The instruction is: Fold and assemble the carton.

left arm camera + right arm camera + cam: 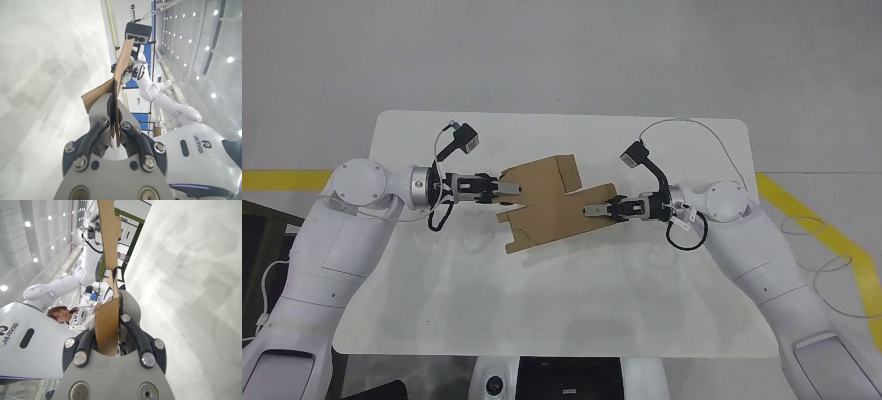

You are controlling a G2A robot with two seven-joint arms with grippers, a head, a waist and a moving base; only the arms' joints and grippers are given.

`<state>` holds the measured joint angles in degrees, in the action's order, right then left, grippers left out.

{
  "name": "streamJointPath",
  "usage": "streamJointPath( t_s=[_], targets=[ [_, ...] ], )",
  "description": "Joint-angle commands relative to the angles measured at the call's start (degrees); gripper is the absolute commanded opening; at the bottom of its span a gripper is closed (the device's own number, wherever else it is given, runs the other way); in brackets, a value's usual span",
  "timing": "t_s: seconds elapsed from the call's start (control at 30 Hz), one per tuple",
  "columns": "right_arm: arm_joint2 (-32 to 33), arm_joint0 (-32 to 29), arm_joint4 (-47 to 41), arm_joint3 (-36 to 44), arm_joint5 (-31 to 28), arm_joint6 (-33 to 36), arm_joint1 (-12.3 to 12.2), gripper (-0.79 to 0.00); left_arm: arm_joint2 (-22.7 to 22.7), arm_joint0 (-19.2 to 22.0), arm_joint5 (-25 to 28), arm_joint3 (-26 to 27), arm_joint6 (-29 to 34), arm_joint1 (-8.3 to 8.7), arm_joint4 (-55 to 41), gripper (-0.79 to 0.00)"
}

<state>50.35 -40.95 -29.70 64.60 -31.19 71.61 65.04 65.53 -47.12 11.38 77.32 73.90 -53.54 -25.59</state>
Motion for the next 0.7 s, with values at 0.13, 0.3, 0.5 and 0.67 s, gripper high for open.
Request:
streamJointPath(
  t_s=[0.13,0.3,0.5,0.67],
  targets=[
    [0.4,-0.3,0.3,0.3,0.4,-0.4,0.1,-0.785,0.1,-0.2,-0.2,0.1,0.0,0.03,0.2,-0.742],
    [0.9,-0.7,0.9,0.0,0.4,-1.1,0.1,-0.305,0.4,-0.4,-0.1,0.3,-0.4,0.05,0.2,-0.785],
    [2.6,-1.2,4.5,-1.0,0.1,-3.3,-0.4,0.0,1.5,-0.4,0.6,0.2,-0.6,0.25,0.3,-0.785],
    [5.4,-1.7,6.0,1.0,-0.8,-4.8,-1.2,0.0,2.5,-0.5,2.7,0.6,-1.0,0.48,1.7,-0.785]
  ],
)
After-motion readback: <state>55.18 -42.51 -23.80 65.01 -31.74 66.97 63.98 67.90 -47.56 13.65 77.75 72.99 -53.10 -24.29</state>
